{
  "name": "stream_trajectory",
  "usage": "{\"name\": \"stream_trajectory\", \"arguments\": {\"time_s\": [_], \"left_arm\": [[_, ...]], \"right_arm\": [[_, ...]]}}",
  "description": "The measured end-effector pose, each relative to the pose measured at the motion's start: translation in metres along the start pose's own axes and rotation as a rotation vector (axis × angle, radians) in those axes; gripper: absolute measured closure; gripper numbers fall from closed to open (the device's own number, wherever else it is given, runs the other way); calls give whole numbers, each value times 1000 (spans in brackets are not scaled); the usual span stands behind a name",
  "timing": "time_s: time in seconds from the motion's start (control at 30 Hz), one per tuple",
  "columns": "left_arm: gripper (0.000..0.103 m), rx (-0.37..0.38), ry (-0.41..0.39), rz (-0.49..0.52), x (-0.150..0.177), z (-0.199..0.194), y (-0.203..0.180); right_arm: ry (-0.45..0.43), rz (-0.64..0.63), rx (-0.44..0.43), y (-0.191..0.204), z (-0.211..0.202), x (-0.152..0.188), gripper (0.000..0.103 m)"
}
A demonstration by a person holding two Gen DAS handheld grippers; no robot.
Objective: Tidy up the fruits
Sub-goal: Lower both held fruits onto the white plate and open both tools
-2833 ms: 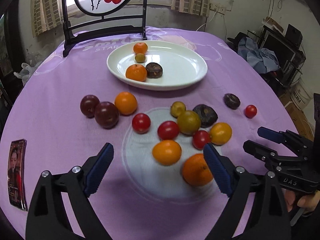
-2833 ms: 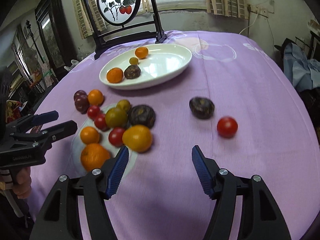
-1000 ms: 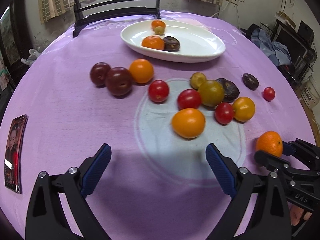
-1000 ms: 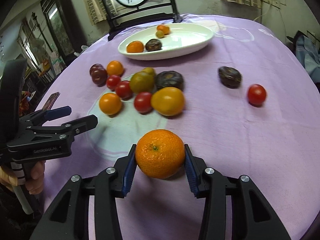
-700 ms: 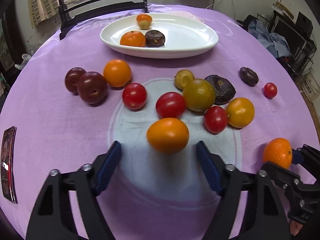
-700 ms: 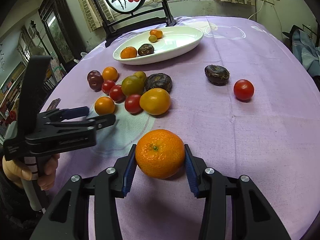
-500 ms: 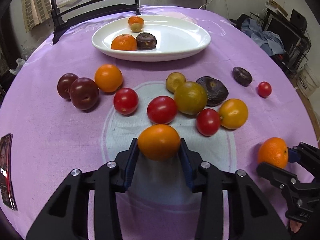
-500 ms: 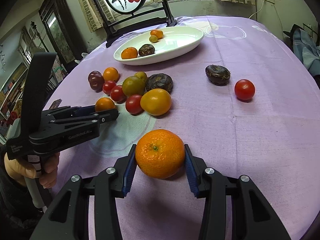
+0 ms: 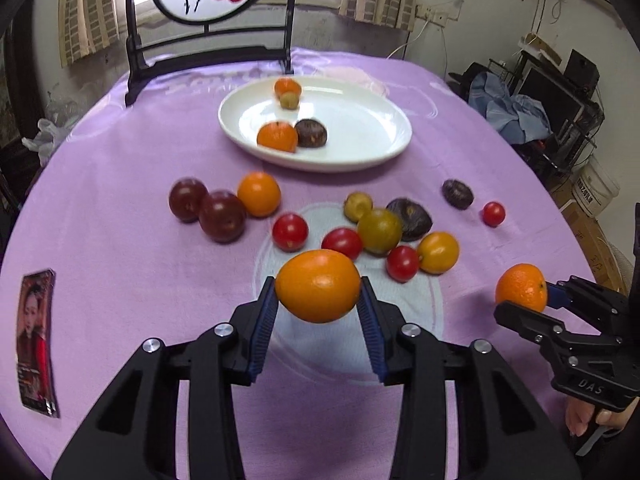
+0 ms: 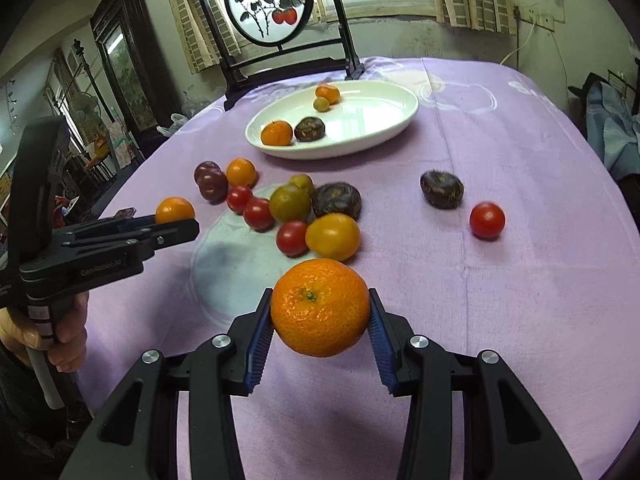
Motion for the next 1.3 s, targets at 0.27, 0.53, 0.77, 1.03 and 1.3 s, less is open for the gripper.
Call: {"name": "stream_trajectory", "arguments": {"time_s": [0.27,0.53,0.77,1.03,1.3], "left_arm": [[63,-62,-96,23,-62,-26,10],[63,-118,-94,-16,-148,10,27],[63,-123,23,-79,-195,82,49],[49,-152,95,-104,-202,121,57],[20,-259,-36,-34,-179,66,41]], "right_arm": [[-103,-76,44,14,-25,-61,58],[-110,-67,83,3,9,-141,58],[-1,-49,129,-14,73,-176,58],[78,-20,122,-27,110,-183,56],[13,11,99,-34,75,-165,44]]}}
Point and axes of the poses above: each gripper's, at about its wrist camera, not at the fingertips, and z roughly the way its jaws point, y to its left, x to its underside, the point moved 7 cm from there along z, roughly the way its jaws point, and after that the axes turned 14 degrees about y, right-handed, at the moved point
